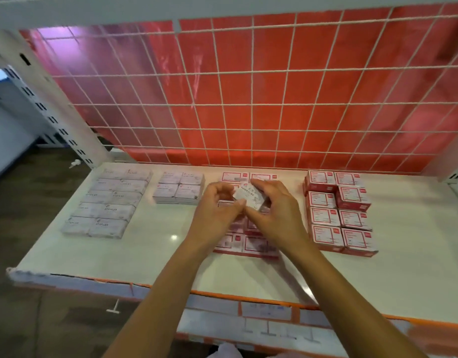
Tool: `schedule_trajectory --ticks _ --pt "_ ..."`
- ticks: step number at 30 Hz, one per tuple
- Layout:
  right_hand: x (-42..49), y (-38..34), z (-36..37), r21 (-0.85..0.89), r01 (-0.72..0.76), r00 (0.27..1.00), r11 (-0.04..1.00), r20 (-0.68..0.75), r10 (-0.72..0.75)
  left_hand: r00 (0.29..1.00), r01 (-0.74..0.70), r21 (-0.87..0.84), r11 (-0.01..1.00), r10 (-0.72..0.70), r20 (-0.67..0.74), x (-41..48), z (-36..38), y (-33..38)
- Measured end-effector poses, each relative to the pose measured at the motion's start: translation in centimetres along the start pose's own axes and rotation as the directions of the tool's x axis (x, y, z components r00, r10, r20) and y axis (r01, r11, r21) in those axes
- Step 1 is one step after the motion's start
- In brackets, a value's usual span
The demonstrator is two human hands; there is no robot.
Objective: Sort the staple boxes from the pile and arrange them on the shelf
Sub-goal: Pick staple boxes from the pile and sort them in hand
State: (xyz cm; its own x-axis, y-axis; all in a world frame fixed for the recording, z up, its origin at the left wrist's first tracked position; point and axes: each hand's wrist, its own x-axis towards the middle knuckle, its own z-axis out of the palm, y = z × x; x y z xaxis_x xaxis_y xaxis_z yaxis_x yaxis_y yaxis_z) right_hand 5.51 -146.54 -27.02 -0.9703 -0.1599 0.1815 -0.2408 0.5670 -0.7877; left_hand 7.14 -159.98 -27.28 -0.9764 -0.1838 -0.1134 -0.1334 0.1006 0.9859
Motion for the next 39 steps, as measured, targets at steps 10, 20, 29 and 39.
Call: schedule_trajectory --ticks 10,20,29,39 --pt "1.1 -3.7 6.4 -0.247 0.088 0.99 0.965 0.133 -0.056 0.995 0.076 0.087 0.993 -0.07 -0.072 0.1 -8.6 -1.9" --pt "1.1 -5.5 12.1 -0.341 0.072 0.976 0.937 0.216 0.003 0.995 0.016 0.563 0.827 0.04 -0.088 1.3 -13.6 -4.2" --pt "1.1 -5.9 13.6 -0.335 -0.02 0.993 0.942 0.106 0.059 0.996 -0.045 0.619 0.784 0.082 -0.032 2.6 -14.5 -4.8" --pt "1.4 -5.7 14.1 -0.327 -0.081 0.994 0.941 0.049 0.102 0.997 -0.045 0.607 0.794 0.071 -0.018 3.1 -14.6 -4.7"
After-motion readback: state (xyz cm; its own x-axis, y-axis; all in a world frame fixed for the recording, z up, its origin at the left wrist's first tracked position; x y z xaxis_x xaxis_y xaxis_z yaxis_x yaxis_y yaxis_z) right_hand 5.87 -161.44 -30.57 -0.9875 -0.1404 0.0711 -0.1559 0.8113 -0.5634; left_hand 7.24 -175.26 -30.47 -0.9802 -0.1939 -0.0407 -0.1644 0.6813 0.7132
